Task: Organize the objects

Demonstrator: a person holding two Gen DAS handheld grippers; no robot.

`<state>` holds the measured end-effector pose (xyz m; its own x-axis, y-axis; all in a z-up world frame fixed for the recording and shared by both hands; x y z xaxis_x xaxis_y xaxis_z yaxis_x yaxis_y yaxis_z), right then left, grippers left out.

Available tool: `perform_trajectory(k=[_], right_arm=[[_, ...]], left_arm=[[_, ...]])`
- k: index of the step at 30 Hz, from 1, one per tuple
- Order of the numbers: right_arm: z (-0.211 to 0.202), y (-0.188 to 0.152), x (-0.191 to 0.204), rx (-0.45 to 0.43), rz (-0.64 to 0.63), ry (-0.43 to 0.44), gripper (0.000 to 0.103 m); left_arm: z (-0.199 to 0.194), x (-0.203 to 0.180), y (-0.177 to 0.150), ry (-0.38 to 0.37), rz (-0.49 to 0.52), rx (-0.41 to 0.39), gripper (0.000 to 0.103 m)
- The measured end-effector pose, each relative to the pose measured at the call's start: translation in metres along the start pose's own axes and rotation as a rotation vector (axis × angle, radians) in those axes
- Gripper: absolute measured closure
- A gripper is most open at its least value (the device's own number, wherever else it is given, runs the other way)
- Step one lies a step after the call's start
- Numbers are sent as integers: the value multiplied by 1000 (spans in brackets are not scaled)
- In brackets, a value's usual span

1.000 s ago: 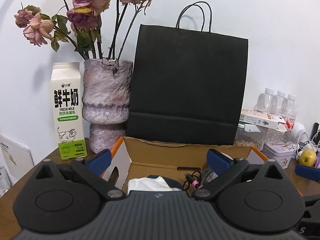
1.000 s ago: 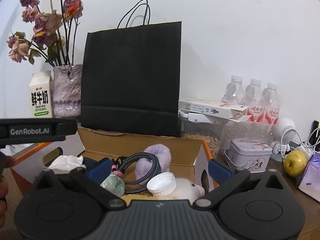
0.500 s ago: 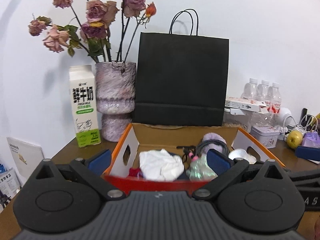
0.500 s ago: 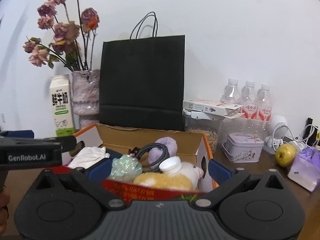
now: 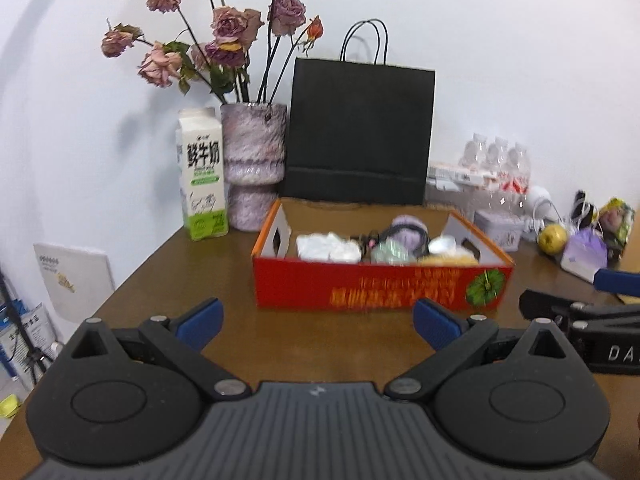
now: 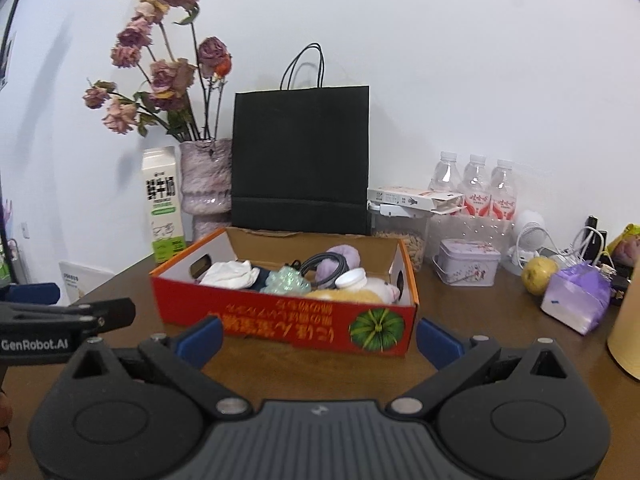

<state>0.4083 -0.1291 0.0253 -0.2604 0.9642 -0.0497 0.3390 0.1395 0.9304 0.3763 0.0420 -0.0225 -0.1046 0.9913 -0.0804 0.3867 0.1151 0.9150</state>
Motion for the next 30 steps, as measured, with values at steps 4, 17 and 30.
perform_trajectory(k=[4,17,30], right_arm=[[-29,-13,7,24,10,22,0],[-95,-46,14,70,27,37,0],[-120,-49,20,57,20,42,0]], left_arm=[[-29,2,-12,3,13,24,0],[-99,10,-46,24,24,52,0],[-123,14,-51,34,16,42,0]])
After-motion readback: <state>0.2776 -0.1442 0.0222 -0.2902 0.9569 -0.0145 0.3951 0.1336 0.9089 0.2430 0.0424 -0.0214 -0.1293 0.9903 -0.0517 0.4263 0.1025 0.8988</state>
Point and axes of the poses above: each gripper's, at about its wrist camera, not at the fingertips, and z roughly the way its jaws point, x to its left, y to its top, the point moved 10 cm from there along z, roughly the way its jaws point, and after that the axes turned 3 degrees about -z, right-handed, at the moved point
